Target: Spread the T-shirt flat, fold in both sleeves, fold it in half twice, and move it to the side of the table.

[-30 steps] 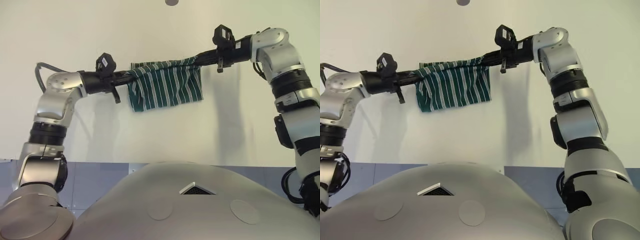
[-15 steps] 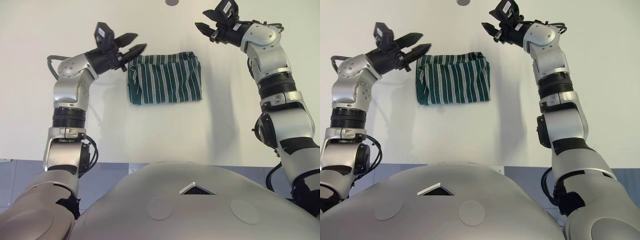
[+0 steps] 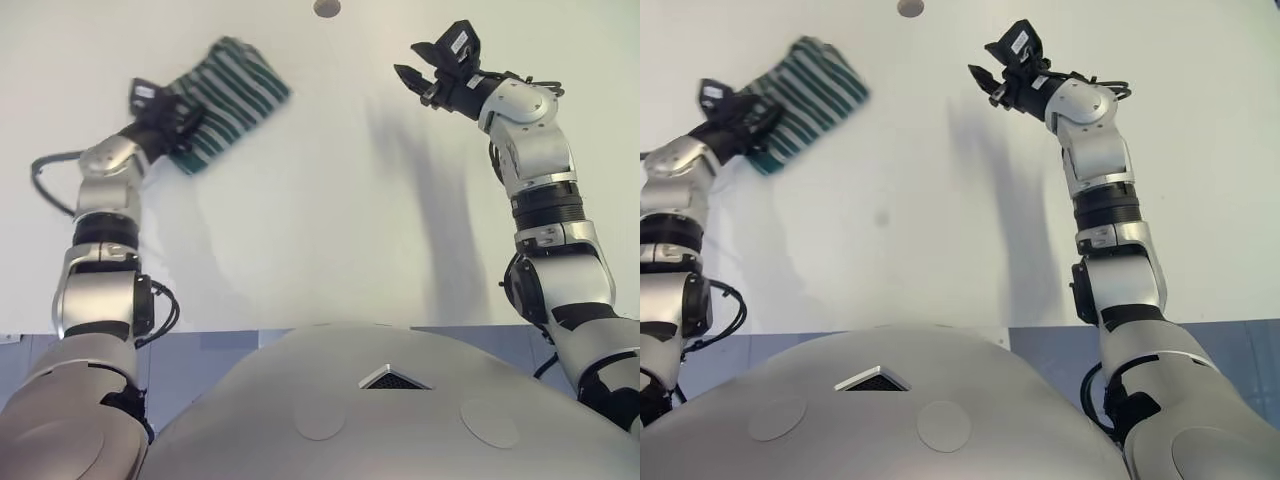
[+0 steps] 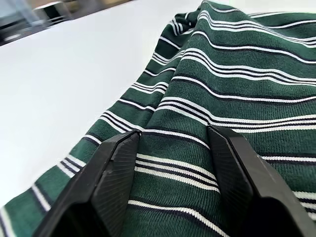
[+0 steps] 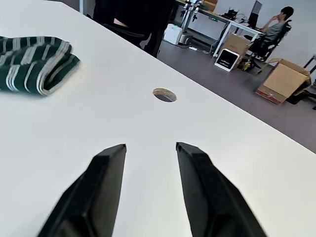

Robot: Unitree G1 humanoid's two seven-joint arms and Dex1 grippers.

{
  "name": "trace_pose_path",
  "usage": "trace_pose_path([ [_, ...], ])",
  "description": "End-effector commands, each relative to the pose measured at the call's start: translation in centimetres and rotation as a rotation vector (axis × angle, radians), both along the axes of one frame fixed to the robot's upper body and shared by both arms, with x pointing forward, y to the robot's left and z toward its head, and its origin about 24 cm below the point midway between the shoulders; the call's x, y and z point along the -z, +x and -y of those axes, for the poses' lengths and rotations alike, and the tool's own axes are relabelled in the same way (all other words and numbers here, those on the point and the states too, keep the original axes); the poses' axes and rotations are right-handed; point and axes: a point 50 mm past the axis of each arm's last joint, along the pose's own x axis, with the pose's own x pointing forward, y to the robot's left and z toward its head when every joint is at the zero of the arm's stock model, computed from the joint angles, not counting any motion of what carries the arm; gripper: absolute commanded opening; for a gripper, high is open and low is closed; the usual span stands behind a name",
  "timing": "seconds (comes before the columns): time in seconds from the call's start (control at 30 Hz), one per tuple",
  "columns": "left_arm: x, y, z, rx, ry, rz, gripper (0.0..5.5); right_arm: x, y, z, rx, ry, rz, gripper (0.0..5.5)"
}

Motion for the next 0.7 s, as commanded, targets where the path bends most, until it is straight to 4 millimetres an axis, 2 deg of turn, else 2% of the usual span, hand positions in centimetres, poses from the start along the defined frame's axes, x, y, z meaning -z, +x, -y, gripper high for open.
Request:
trace_pose_path([
  [0.03, 8.2, -12.8, -3.6, -0.629, 0.043, -0.31, 2.51, 0.4, 0.5, 3.6, 0.311, 0.061, 0.035, 1.9],
  [0.07, 7.6, -11.6, -3.1, -0.652, 0.049, -0.253, 2.51, 0.8, 0.6, 4.3, 0.381, 0.068, 0.037, 1.9],
  [0.13, 5.1, -8.8, -2.2, -0.647, 0.053, -0.085, 2.51, 1.3, 0.7, 4.7, 0.445, 0.064, 0.039, 1.9],
  [0.17, 3.1, -7.1, -1.7, -0.612, 0.046, 0.025, 2.51, 1.4, 0.7, 4.7, 0.46, 0.065, 0.044, 1.9],
  [0.23, -3.2, -4.2, -1.5, -0.51, 0.131, 0.318, 2.51, 1.2, 0.9, 4.6, 0.48, 0.083, 0.077, 1.9],
  [0.3, -8.7, -3.0, -1.2, -0.429, 0.206, 0.537, 2.51, 0.5, 1.3, 4.7, 0.512, 0.128, 0.128, 1.9],
  [0.37, -11.3, -2.5, -0.3, -0.342, 0.23, 0.628, 2.51, 0.1, 1.3, 4.8, 0.543, 0.165, 0.177, 1.9],
  [0.47, -12.0, -1.6, 2.3, -0.161, 0.24, 0.617, 2.51, 0.3, 0.7, 5.5, 0.59, 0.184, 0.228, 1.9],
  [0.57, -11.3, -1.0, 6.0, -0.025, 0.133, 0.583, 2.51, 0.7, 0.7, 6.3, 0.663, 0.186, 0.244, 1.9],
  [0.7, -9.8, -1.0, 7.5, 0.005, 0.072, 0.504, 2.51, 0.7, 0.8, 6.5, 0.699, 0.199, 0.27, 1.9],
])
